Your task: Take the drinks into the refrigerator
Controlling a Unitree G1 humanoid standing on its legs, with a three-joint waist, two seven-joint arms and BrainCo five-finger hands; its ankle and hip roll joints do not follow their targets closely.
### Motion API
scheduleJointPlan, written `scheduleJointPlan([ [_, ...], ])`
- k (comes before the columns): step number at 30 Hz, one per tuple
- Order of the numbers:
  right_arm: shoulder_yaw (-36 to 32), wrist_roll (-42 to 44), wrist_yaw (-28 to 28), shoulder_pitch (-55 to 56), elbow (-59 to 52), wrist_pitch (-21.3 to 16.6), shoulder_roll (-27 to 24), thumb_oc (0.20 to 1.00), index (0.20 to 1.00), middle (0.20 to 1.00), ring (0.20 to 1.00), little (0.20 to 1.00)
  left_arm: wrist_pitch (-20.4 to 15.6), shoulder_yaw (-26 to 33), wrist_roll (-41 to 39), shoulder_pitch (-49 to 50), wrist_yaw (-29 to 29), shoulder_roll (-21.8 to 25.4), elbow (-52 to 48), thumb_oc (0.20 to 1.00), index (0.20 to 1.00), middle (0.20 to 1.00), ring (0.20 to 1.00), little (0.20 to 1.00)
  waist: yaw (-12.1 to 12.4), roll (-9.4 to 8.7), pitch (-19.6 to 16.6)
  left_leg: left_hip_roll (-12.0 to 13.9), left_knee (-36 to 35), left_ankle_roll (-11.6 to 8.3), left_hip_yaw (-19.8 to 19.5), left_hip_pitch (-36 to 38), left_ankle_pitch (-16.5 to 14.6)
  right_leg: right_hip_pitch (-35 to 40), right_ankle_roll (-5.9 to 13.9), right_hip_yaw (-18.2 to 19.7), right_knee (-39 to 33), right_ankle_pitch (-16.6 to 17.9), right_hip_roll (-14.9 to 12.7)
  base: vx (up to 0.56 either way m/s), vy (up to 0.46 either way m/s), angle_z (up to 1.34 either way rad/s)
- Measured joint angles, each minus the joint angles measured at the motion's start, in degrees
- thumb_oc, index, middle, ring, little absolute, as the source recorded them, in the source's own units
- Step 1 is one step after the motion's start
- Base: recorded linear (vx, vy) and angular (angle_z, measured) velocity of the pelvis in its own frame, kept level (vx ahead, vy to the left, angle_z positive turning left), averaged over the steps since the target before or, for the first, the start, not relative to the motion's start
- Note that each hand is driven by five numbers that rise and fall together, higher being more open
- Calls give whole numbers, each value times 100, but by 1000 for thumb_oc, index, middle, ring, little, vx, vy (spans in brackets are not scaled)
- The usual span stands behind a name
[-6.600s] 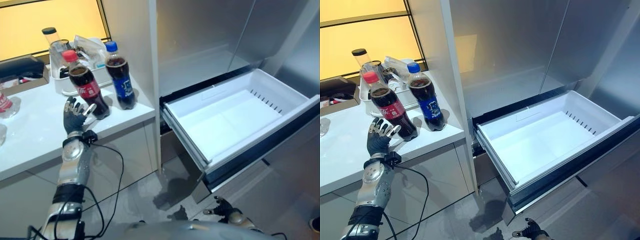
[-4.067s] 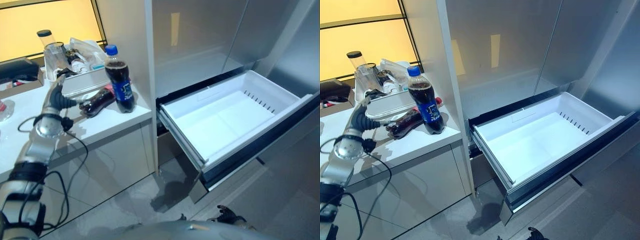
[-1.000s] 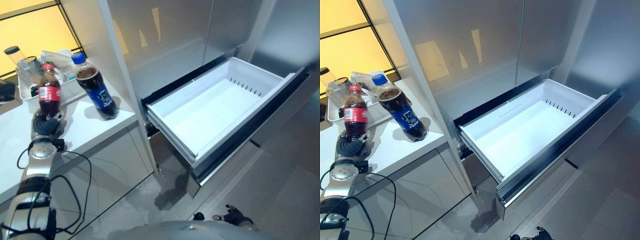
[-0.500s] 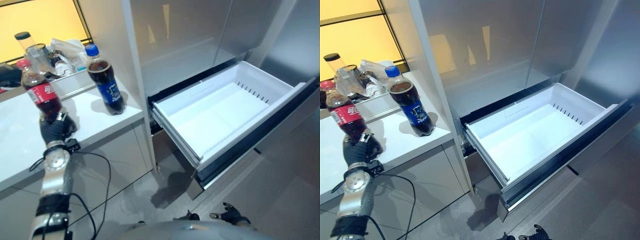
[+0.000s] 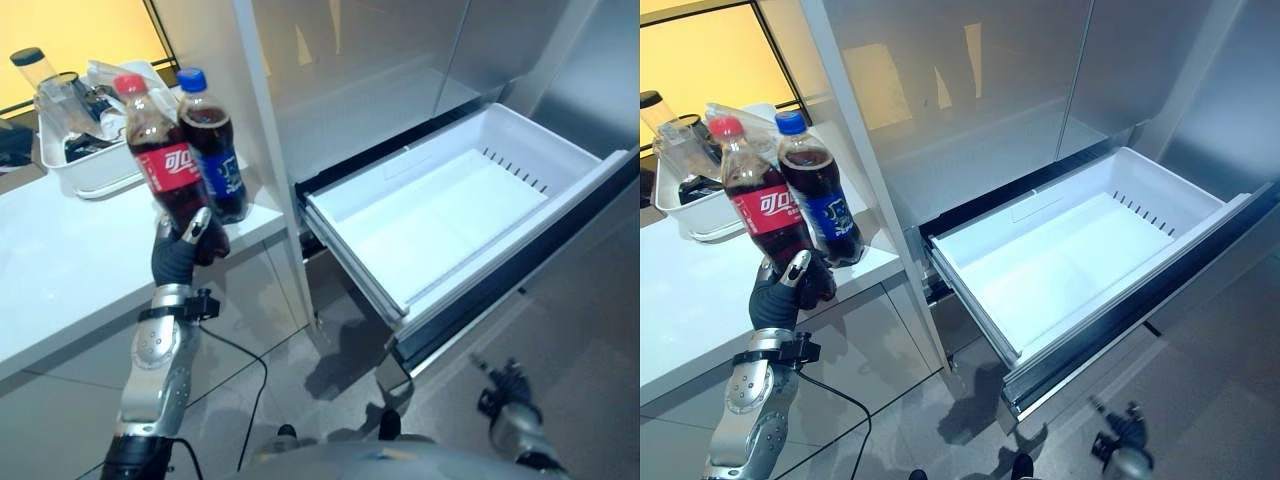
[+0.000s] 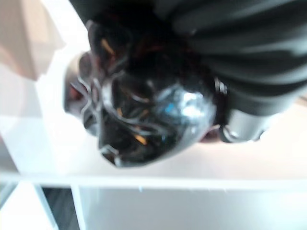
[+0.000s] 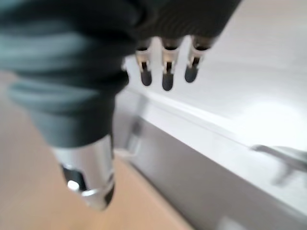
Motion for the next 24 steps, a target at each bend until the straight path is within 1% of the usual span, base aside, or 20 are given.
scheduleJointPlan([
  [1,-134,132,-104,-89,-56,-81,-84,1000,1000,1000,1000,1000,0,-15,-8,-11,-25,1,-1,200,200,200,200,200,-2,-9,2,0,0,0,0,3,0,2,0,0,1,0,0,0,0,0],
  [2,-475,357,-257,-110,-361,-204,-192,1000,1000,1000,1000,1000,0,-32,-61,-7,-91,0,-2,200,200,200,200,200,-9,-26,11,-1,0,0,3,7,0,4,0,7,1,1,2,0,0,0],
  [4,-746,576,-529,-189,-628,-401,-440,1000,1000,1000,1000,1000,1,-43,-80,-4,-113,-1,-1,200,200,200,200,200,-8,-82,29,-3,0,0,0,18,0,19,0,20,28,2,4,0,0,0],
  [5,-829,597,-637,-183,-830,-410,-509,1000,1000,1000,1000,1000,1,-43,-107,-1,-120,-1,-1,200,200,200,200,200,-16,-105,35,-5,0,0,2,23,-1,20,0,22,29,3,5,0,0,0],
  [6,-971,592,-757,-163,-1230,-480,-614,1000,1000,1000,1000,1000,1,-39,-106,5,-128,0,-1,200,200,200,200,200,-15,-141,51,-9,0,3,3,31,-2,29,2,30,30,5,2,0,0,0],
  [7,-1002,586,-825,-169,-1395,-570,-667,1000,1000,1000,1000,1000,2,-40,-106,7,-135,1,-1,200,200,200,200,200,-10,-156,56,-11,0,4,3,33,-2,29,3,33,29,5,-1,0,0,0],
  [9,-1003,547,-1011,-126,-2059,-625,-680,1000,1000,1000,1000,1000,11,-35,-106,26,-145,-4,0,200,200,200,200,200,-18,-190,69,-12,0,5,15,41,-3,29,3,39,29,9,-2,2,10,-2],
  [10,-1083,308,-1149,-55,-2771,-552,-617,1000,1000,1000,1000,1000,15,-41,-102,29,-180,-53,0,200,200,200,200,200,-104,-235,71,-12,1,7,25,50,-6,35,6,80,32,12,4,4,20,-3],
  [11,-1097,178,-1235,-4,-3444,-529,-541,1000,1000,1000,1000,1000,12,9,-104,76,-184,-122,-5,200,200,200,200,200,-122,-222,78,-20,0,12,25,49,-8,33,6,75,32,13,-3,-2,14,-5],
  [12,-1054,-318,-1264,-56,-4167,-607,-551,1000,1000,1000,1000,1000,35,42,-108,123,-178,-173,1,200,200,200,200,200,-160,-223,78,-26,0,17,44,68,-11,40,11,96,32,17,-8,-14,9,-6],
  [14,-1018,-807,-1284,-150,-4737,-623,-669,1000,1000,1000,1000,1000,85,31,-106,123,-233,-178,1,200,200,200,200,200,-159,-284,56,-21,-1,19,92,100,-18,48,11,143,32,18,1,-18,14,-10],
  [15,-1013,-877,-1301,-156,-4995,-582,-668,1000,1000,1000,1000,1000,90,33,-106,124,-233,-188,1,200,200,200,200,200,-149,-290,57,-24,-2,19,95,98,-20,45,11,144,31,18,1,-18,17,-9],
  [16,-951,-1140,-1287,-158,-5769,-589,-669,1000,1000,1000,1000,1000,116,41,-106,133,-228,-209,1,200,200,200,200,200,-157,-284,58,-33,-1,21,115,93,-22,24,14,160,32,25,-4,-10,10,-6],
  [18,-774,-1513,-1107,-265,-6540,-640,-693,1000,1000,1000,1000,1000,126,35,-105,133,-247,-226,2,200,200,200,200,200,-159,-318,40,-34,0,24,133,99,-23,22,18,171,32,32,-4,-27,9,-5],
  [19,-720,-1600,-1036,-293,-6615,-702,-697,1000,1000,1000,1000,1000,130,35,-105,133,-275,-224,2,200,200,200,200,200,-161,-340,26,-32,0,24,135,100,-23,22,18,172,32,32,-4,-45,2,-1],
  [21,-409,-1629,-709,-332,-6862,-655,-950,1000,1000,1000,1000,1000,133,23,-104,137,-326,-241,7,200,200,200,200,200,-153,-394,-3,-40,1,23,146,95,-23,11,20,173,33,41,-5,-17,0,-1],
  [22,-104,-1608,-348,-351,-6874,-649,-1314,1000,1000,1000,1000,1000,138,-18,-104,138,-351,-223,8,200,200,200,200,200,-143,-428,-24,-45,0,26,150,93,-24,8,22,175,33,46,-13,0,0,0],
  [24,159,-1562,65,-447,-6870,-628,-1499,1000,1000,1000,1000,1000,138,-74,-103,142,-431,-185,9,200,200,200,200,200,-125,-478,-55,-41,0,26,149,90,-24,8,22,172,32,46,-10,-15,2,0],
])
